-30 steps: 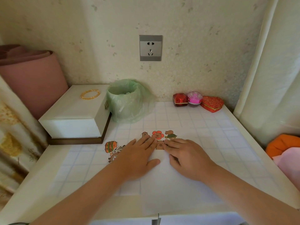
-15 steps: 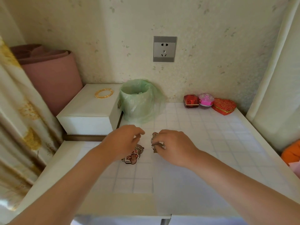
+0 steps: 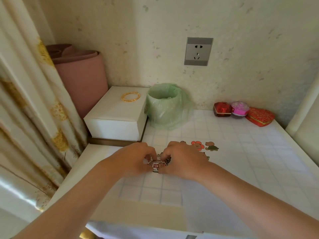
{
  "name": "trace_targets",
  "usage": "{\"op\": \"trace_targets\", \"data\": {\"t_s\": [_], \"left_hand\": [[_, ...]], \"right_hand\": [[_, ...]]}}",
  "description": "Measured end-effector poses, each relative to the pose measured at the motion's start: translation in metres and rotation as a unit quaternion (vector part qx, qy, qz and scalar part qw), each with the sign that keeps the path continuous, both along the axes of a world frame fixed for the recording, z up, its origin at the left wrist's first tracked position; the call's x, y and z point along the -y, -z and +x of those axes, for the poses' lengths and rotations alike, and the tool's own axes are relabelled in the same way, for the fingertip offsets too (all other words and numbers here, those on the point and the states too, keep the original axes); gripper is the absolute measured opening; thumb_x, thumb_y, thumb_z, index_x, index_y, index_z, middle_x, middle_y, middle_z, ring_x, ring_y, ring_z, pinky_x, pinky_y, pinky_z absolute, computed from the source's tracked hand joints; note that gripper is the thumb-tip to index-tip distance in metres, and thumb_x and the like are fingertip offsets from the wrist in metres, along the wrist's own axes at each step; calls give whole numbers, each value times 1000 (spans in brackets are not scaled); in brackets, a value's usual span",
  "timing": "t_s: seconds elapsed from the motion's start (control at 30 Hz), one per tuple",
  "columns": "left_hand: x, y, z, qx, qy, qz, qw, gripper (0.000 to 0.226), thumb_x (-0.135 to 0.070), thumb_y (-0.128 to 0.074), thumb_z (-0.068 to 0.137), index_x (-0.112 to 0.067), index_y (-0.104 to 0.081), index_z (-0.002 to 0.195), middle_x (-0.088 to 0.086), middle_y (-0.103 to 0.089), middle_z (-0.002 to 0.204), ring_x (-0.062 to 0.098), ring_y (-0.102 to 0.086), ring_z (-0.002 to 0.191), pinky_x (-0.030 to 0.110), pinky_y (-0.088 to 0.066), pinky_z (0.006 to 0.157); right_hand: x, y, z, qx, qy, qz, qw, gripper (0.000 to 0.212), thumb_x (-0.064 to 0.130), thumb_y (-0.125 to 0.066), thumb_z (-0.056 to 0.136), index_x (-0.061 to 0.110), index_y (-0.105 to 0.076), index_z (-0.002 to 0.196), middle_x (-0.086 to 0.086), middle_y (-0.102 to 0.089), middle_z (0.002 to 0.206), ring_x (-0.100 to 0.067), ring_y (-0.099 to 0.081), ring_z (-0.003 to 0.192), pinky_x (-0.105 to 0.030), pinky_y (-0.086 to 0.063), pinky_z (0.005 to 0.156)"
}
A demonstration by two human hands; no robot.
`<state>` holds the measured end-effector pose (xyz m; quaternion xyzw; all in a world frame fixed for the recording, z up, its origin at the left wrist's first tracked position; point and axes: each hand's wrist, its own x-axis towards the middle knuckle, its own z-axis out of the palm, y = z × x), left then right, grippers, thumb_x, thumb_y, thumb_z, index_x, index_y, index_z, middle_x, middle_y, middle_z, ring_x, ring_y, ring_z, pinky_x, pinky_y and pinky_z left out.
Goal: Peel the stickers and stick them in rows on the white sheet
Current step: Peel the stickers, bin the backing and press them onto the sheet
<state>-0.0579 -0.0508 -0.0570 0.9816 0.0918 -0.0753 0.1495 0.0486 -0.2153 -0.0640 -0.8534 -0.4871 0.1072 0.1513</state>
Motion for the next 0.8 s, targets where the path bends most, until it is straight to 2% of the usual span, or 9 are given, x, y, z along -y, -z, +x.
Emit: {"op": "trace_targets", "data": {"t_s": [0.13,0.23,0.37,0.47,0.53,0.63,0.7,0.8], "left_hand": [[0,4,0,20,3,0,1000,18,-48,-70,84,-42,-63,101,-13,-55,95,6,-53,91,32,-49,81],[0,5,2,37,0,-12,999,17,-49,-67,85,-42,-65,100,-14,-54,93,4,-54,89,32,-50,81],[5,2,8,99,-44,-96,989,6,-42,-69,87,-37,-67,89,-18,-63,83,0,-60,80,30,-52,75],[6,-2,14,152,-89,-157,972,9,-36,-71,87,-34,-66,80,-25,-63,70,-1,-57,65,24,-46,64],[8,-7,20,180,-118,-207,954,10,-33,-72,87,-31,-65,79,-19,-65,72,1,-57,61,24,-47,62],[14,-13,28,196,-159,-305,918,8,-24,-71,88,-24,-65,84,-5,-66,76,10,-61,58,25,-48,56],[20,-17,33,179,-164,-344,907,6,-20,-70,89,-21,-65,88,4,-67,82,11,-64,58,23,-46,55],[30,-18,40,162,-144,-334,917,9,-21,-68,89,-27,-61,92,-5,-65,78,14,-66,64,17,-44,51]], "right_hand": [[-1,-1,2,-25,19,-2,1000,26,52,-74,80,35,-76,101,12,-63,101,-11,-60,93,-32,-51,75],[-1,-3,5,-96,47,17,994,18,42,-78,77,32,-75,91,14,-66,94,-6,-62,89,-32,-54,77],[-3,-10,12,-176,70,67,980,6,27,-79,81,26,-74,85,10,-71,86,1,-59,68,-17,-44,60],[-3,-19,20,-240,107,119,958,5,26,-78,83,25,-73,83,8,-69,74,-3,-58,56,-18,-43,52],[0,-24,25,-290,143,160,933,8,27,-78,84,20,-74,87,4,-69,72,-7,-60,54,-19,-39,46],[6,-33,30,-361,176,211,891,12,23,-78,85,15,-74,93,1,-76,81,-13,-63,58,-23,-42,49],[10,-37,33,-384,182,238,874,12,20,-79,84,14,-75,94,-2,-77,85,-14,-64,58,-24,-43,50],[14,-40,37,-358,178,253,881,9,18,-80,83,16,-78,92,-1,-76,76,-12,-59,52,-21,-41,47]]}}
